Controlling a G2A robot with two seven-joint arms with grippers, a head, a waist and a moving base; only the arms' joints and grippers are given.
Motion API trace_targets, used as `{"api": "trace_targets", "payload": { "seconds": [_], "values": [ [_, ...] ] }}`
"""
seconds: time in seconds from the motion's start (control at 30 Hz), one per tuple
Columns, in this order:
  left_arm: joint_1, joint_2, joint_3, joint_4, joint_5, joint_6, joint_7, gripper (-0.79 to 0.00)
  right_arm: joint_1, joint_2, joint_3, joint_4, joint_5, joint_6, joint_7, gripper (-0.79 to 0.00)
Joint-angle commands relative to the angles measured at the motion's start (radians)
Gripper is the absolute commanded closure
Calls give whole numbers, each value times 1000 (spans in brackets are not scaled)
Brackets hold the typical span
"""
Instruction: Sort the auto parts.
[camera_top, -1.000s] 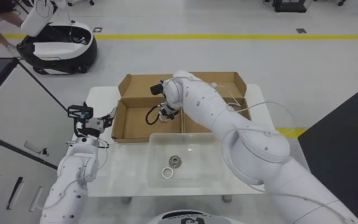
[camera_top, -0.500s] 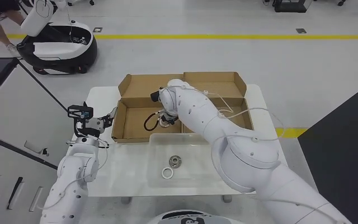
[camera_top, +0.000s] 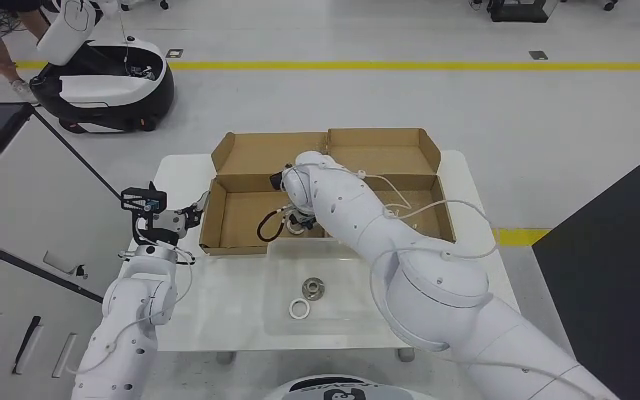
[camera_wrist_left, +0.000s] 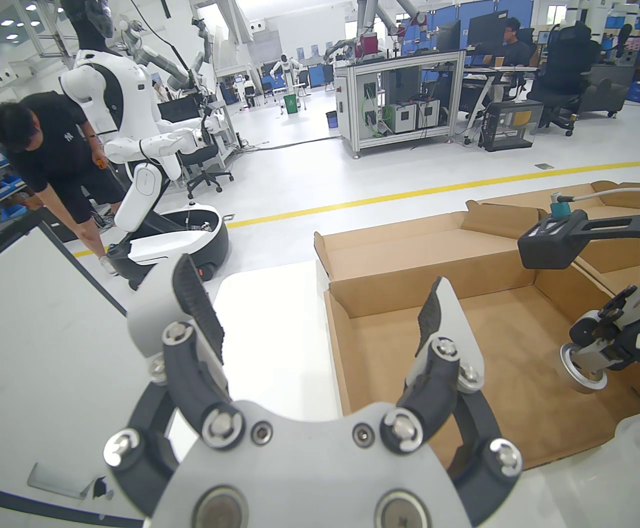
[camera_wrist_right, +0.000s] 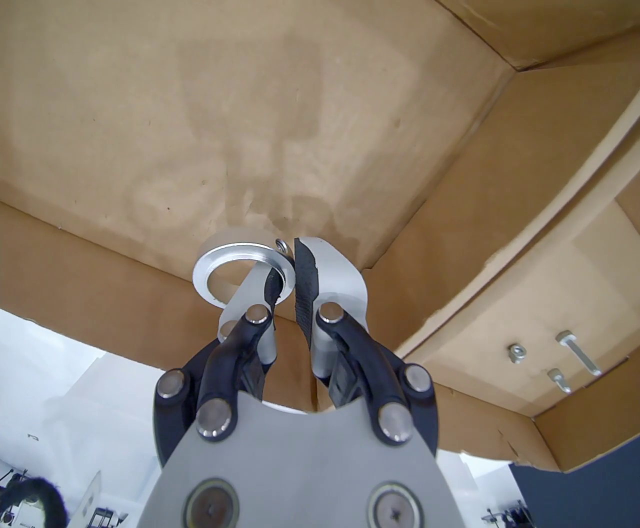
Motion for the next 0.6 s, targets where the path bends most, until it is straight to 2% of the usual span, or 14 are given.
{"api": "trace_targets", "payload": {
  "seconds": [0.0, 0.23, 0.27, 0.3, 0.37, 0.57],
  "values": [
    [0, 0, 0, 0, 0, 0, 0, -785, -2, -3, 1, 4, -6, 8, -2, 0],
    [0, 0, 0, 0, 0, 0, 0, -785, -4, -9, 15, 16, -10, 20, -18, -9],
    [0, 0, 0, 0, 0, 0, 0, -785, -4, -10, 17, 17, -9, 22, -21, -129],
    [0, 0, 0, 0, 0, 0, 0, -785, -4, -10, 20, 19, -9, 23, -24, -185],
    [0, 0, 0, 0, 0, 0, 0, -785, -4, -10, 24, 20, -10, 25, -31, -243],
    [0, 0, 0, 0, 0, 0, 0, -785, -3, -10, 38, 24, -8, 25, -50, -231]
  ]
}}
